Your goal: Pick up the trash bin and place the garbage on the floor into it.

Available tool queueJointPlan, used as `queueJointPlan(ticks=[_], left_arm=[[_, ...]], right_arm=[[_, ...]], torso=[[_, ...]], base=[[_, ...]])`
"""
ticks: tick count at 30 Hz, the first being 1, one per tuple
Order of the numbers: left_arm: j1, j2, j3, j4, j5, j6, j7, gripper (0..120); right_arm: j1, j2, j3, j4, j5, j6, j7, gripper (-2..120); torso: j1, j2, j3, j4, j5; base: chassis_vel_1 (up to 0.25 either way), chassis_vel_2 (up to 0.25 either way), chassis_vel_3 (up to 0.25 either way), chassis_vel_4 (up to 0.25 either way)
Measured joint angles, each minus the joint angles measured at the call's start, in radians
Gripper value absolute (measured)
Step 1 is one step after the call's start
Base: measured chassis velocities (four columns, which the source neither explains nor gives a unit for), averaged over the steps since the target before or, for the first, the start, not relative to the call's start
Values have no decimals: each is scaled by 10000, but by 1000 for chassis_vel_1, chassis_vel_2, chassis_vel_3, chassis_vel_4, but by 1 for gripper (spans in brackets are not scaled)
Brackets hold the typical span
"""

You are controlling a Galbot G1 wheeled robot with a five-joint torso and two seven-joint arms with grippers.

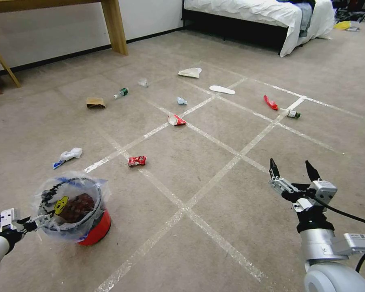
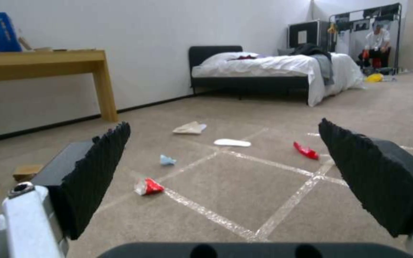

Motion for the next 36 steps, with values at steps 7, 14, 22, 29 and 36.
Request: queueJointPlan(ticks=[7, 14, 22, 29, 36], left_arm=[[-59, 463, 95, 565, -1, 74, 268, 98], [-195, 466, 122, 883, -26, 100, 332, 97], [-246, 388, 126, 871, -26, 171, 287, 97], [-599, 421, 363, 988, -93, 302, 119, 97], [-976, 456, 589, 1197, -133, 383, 56, 97]], right_arm=[[61, -55, 0, -57, 27, 56, 21, 100], [189, -194, -33, -227, 164, 47, 42, 100], [435, -327, -113, -444, 299, 32, 44, 100], [593, -383, -151, -602, 384, 2, 54, 100], [688, -368, -185, -712, 378, -11, 63, 100]], torso=[[0, 0, 0, 3, 0], [0, 0, 0, 0, 0], [0, 0, 0, 0, 1], [0, 0, 0, -3, 1], [0, 0, 0, -1, 1]], base=[[0, 0, 0, 0], [0, 0, 0, 0], [0, 0, 0, 0], [0, 0, 0, 0], [0, 0, 0, 0]])
